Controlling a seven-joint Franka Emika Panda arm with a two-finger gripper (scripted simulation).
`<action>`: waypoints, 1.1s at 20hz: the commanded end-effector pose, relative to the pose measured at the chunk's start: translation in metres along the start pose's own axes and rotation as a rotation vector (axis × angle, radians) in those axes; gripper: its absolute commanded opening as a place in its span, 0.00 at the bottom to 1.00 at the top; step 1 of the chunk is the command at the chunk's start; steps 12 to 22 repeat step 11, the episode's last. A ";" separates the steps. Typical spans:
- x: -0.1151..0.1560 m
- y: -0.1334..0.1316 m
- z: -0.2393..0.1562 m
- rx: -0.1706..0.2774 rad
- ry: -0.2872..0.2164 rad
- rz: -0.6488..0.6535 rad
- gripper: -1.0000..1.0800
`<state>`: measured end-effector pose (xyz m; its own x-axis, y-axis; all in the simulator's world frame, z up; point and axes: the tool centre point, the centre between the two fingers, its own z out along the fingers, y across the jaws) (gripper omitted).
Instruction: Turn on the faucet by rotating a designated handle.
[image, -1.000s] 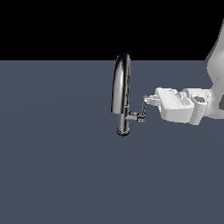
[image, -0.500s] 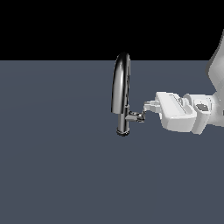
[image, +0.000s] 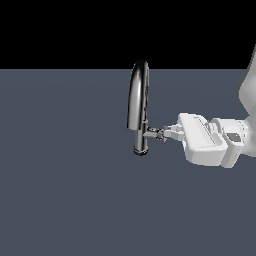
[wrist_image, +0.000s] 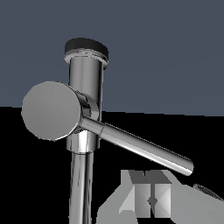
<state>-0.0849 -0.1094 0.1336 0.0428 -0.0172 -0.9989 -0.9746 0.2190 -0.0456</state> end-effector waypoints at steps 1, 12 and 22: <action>0.016 0.006 0.002 -0.003 -0.001 0.012 0.00; 0.064 0.021 0.007 -0.013 -0.007 0.029 0.00; 0.064 0.021 0.007 -0.013 -0.007 0.029 0.00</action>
